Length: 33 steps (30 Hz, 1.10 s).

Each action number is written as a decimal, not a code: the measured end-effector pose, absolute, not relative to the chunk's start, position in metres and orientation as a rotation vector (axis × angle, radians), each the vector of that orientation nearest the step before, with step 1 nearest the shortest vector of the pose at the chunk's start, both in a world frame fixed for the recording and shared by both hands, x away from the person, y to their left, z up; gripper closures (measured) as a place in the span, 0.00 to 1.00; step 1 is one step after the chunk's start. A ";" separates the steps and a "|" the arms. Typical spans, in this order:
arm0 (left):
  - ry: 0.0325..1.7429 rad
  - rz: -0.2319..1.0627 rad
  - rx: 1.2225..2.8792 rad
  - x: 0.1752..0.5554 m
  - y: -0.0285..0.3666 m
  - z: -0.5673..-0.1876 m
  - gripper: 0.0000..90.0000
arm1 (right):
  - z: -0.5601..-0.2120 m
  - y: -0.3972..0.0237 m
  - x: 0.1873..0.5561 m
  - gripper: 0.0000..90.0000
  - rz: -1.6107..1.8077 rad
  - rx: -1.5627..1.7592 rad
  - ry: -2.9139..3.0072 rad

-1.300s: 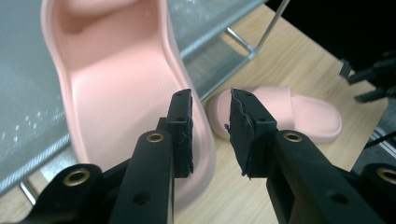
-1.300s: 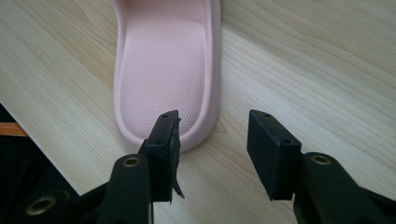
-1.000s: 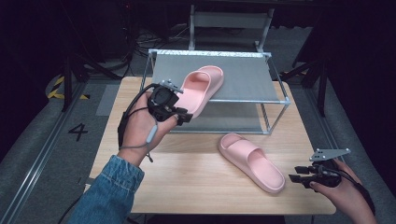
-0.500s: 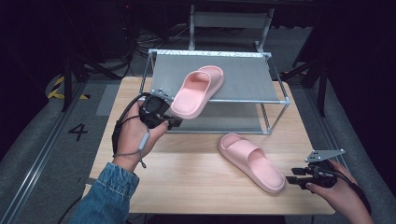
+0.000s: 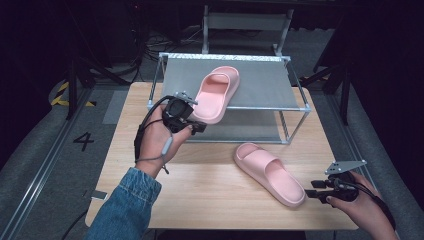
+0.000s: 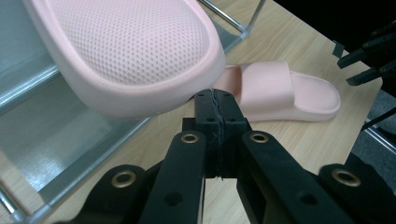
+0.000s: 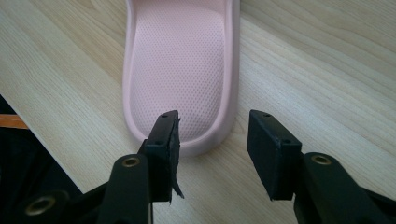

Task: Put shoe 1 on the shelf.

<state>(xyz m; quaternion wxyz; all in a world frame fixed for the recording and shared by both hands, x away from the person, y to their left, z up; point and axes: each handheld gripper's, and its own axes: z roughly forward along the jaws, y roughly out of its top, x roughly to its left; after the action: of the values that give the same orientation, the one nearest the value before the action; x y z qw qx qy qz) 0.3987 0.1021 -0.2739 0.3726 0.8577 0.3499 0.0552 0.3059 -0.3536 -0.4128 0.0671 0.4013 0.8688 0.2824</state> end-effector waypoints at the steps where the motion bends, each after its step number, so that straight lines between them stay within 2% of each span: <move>1: 0.895 0.132 2.193 0.401 0.099 -0.274 1.00 | -0.413 -0.354 0.306 0.61 0.849 1.210 2.619; 20: 0.890 0.133 2.167 0.445 0.050 -0.280 1.00 | -0.418 -0.354 0.308 0.61 0.836 1.219 2.627; 33: 0.900 0.197 2.126 0.470 0.037 -0.291 0.93 | -0.420 -0.354 0.308 0.61 0.831 1.219 2.633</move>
<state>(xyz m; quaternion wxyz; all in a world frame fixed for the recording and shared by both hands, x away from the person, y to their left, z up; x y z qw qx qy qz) 0.4701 0.0366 -0.2905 0.4007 0.8407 0.3559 0.0778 0.3085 -0.3540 -0.4205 0.0617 0.4032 0.8707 0.2748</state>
